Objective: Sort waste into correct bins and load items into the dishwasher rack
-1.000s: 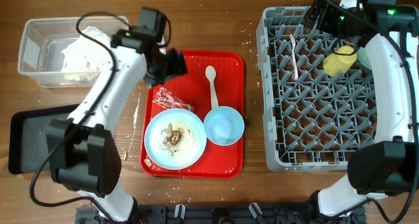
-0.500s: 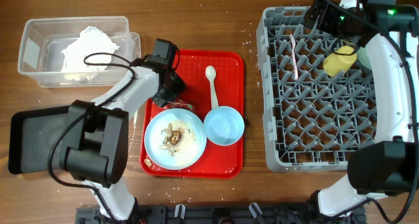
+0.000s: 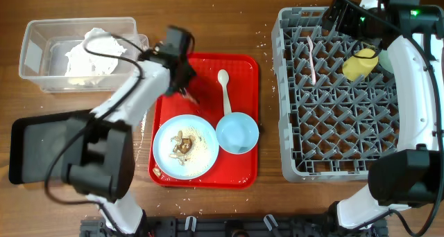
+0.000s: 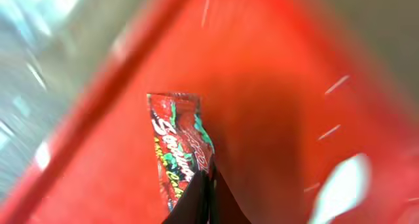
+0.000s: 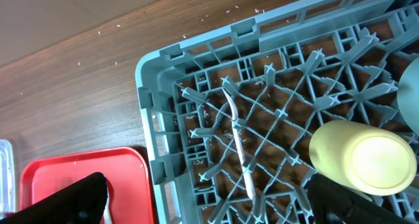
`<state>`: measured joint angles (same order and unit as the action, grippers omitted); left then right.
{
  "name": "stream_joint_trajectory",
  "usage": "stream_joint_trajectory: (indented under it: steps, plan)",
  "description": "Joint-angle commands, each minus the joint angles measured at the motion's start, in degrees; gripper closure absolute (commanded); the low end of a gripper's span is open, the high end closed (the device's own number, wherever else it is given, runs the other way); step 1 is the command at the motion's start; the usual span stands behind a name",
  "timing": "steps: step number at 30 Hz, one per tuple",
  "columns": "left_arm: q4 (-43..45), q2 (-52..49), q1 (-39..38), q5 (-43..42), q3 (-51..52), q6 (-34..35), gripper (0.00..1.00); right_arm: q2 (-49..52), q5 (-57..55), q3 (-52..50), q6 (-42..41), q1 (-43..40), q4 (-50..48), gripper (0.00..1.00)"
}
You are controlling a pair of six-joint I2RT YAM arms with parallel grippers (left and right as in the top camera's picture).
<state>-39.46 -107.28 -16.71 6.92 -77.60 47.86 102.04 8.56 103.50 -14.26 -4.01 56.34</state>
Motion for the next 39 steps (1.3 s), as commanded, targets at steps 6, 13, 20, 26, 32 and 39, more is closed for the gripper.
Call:
stream_joint_trajectory:
  steps: [6, 13, 20, 26, 32, 39]
  plan:
    - [10.69, 9.03, 21.46, 9.64, -4.28, -1.16, 0.96, -1.11, 0.31, 0.74, -1.64, 0.17, -0.44, 0.00]
    - [9.90, 6.10, 29.86, 8.61, -4.26, -1.16, 0.00, -1.11, 2.73, 0.74, -21.66, 0.20, -2.82, 0.00]
    - [1.29, 13.51, 30.34, 8.59, -4.28, -1.14, 0.00, 3.13, 3.32, -4.13, 1.86, 14.62, -3.13, 0.00]
    - [-3.85, 17.22, 30.38, 8.59, -4.26, -1.14, 0.00, 15.06, -3.96, -4.74, -2.73, 29.90, -2.62, 0.36]
    - [-10.49, 17.16, 30.38, 8.57, -4.26, -1.14, 0.00, 21.00, -7.78, -4.74, -6.23, 38.23, -2.75, 0.44]
    - [-11.80, 17.16, 30.38, 8.57, -4.26, -1.14, 0.00, 26.73, -9.62, -4.74, -9.97, 39.30, -7.76, 0.53]
